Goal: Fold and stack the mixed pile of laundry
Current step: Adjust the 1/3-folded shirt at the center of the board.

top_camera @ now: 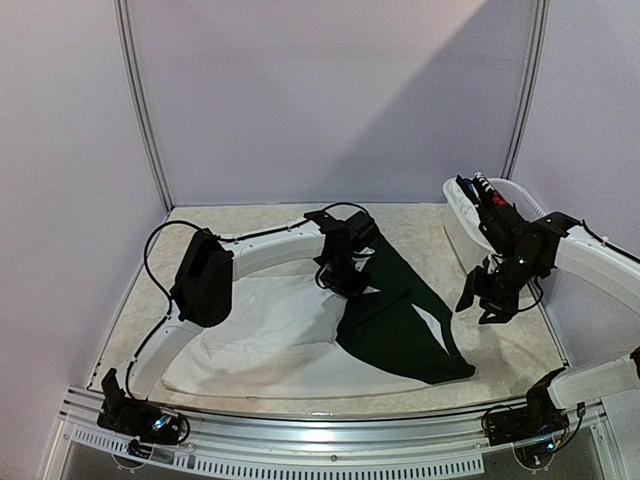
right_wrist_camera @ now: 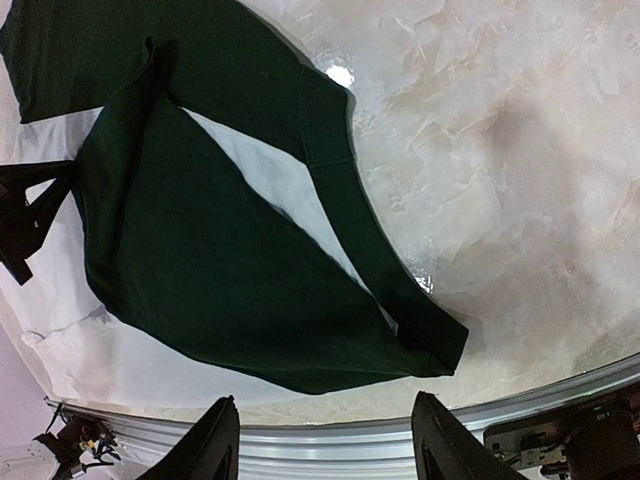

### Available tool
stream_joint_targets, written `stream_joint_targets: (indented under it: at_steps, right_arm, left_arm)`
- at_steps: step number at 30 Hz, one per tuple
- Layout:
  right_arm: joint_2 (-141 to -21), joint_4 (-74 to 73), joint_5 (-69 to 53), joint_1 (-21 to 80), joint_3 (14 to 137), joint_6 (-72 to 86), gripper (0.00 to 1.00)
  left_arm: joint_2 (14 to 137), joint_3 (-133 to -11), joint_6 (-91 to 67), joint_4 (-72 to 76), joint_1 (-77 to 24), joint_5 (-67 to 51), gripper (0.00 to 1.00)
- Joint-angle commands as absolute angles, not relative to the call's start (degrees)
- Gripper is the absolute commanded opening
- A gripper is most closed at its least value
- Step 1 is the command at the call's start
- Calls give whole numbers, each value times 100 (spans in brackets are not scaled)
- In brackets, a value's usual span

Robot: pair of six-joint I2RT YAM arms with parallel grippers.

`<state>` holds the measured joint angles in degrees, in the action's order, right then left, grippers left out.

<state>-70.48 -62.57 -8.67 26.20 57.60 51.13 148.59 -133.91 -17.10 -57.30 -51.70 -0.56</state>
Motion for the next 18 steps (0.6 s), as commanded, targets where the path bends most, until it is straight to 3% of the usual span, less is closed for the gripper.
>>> stream_joint_targets:
  at_steps: [1,18]
  right_arm:
    - [-7014,-6208,-870,2645,5647,5104,59]
    - [-7065,-6170,-799,2646,5632,4986,59]
  left_arm:
    - [14558,-13419,-1747,-5804,-5212,217,0]
    - [13986,-12592,-2299,-5812,-5116,1177,0]
